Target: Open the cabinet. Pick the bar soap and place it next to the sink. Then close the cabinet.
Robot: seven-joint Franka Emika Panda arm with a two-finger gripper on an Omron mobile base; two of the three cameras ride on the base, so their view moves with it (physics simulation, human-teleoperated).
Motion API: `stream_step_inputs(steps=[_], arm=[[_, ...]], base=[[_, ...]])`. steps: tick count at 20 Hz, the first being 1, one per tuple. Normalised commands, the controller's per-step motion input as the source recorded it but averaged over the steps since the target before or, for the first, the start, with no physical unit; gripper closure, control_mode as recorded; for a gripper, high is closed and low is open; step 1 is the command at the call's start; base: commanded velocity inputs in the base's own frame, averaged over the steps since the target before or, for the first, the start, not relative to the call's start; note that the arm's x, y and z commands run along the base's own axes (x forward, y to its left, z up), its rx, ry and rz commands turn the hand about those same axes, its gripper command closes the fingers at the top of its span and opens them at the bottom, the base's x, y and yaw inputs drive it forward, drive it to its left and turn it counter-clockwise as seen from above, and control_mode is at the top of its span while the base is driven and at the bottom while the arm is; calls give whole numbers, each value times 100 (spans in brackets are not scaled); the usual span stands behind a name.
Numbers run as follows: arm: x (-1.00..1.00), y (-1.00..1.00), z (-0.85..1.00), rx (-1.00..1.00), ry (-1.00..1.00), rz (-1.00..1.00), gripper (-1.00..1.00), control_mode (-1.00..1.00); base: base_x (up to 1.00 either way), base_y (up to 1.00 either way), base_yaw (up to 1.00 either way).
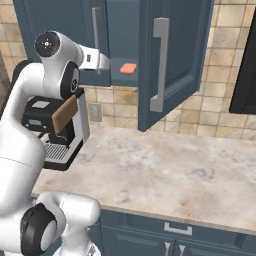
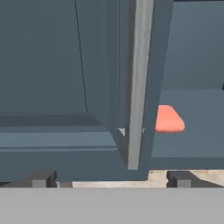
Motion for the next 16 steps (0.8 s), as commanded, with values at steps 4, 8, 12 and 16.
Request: stream_step_inputs(steps=[4, 8, 12, 16], arm=[[58, -23, 0, 14, -14, -1, -100, -100], [56, -30, 0, 10, -17, -5, -100, -100], [61, -1, -6, 2, -19, -5, 100, -100], [53, 0, -12, 2, -9, -4, 100, -100]], base=[[0, 0, 0], [0, 0, 0], [0, 0, 0], [0, 0, 0]])
